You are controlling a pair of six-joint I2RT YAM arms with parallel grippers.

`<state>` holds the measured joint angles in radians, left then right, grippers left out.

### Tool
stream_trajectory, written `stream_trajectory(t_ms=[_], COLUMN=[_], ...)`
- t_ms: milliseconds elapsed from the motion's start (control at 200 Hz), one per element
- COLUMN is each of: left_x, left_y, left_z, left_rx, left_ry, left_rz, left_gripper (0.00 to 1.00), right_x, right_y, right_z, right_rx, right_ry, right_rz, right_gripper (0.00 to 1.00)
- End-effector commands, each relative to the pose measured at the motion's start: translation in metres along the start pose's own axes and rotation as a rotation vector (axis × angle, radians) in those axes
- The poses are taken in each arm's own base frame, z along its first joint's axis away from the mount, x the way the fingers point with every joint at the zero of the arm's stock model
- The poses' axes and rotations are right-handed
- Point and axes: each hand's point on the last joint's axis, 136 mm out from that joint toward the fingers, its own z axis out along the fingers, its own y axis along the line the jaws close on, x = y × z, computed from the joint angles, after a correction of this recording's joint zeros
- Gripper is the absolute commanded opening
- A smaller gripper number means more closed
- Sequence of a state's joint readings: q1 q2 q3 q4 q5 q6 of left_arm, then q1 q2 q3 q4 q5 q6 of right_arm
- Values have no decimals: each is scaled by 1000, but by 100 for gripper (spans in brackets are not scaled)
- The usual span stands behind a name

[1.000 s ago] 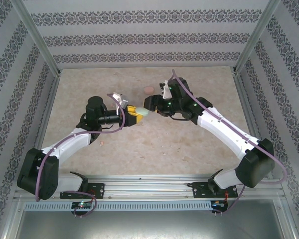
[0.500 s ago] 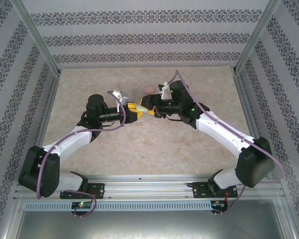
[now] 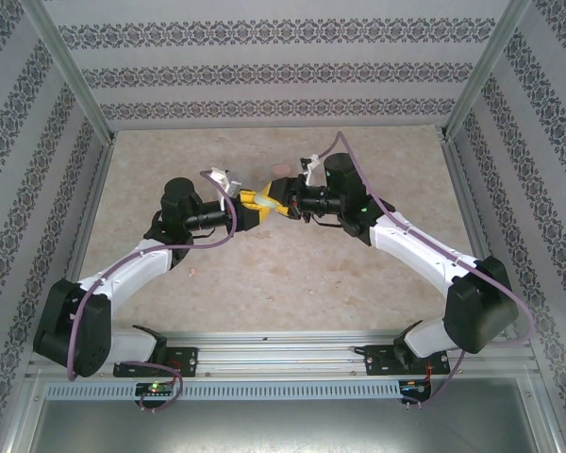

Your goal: Insert wireless bluetooth earbuds into charging case

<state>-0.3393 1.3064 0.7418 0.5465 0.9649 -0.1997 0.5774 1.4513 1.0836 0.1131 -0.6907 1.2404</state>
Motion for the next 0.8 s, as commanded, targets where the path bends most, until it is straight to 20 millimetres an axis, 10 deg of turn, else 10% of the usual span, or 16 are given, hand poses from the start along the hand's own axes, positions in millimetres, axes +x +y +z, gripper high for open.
stream_trajectory(t_ms=[0, 385, 794], left_x=[-9, -2, 19], left_y=[-17, -12, 47], left_z=[-4, -11, 11], left_rx=[32, -37, -190], left_ry=[-17, 24, 180], left_rz=[71, 102, -85], left_gripper=[45, 65, 56], right_x=[-5, -54, -127], right_y=[3, -20, -183], right_z=[-8, -42, -85], right_rx=[-31, 11, 374], right_ry=[-19, -143, -219], right_rz=[-6, 9, 90], right_gripper=[21, 17, 19])
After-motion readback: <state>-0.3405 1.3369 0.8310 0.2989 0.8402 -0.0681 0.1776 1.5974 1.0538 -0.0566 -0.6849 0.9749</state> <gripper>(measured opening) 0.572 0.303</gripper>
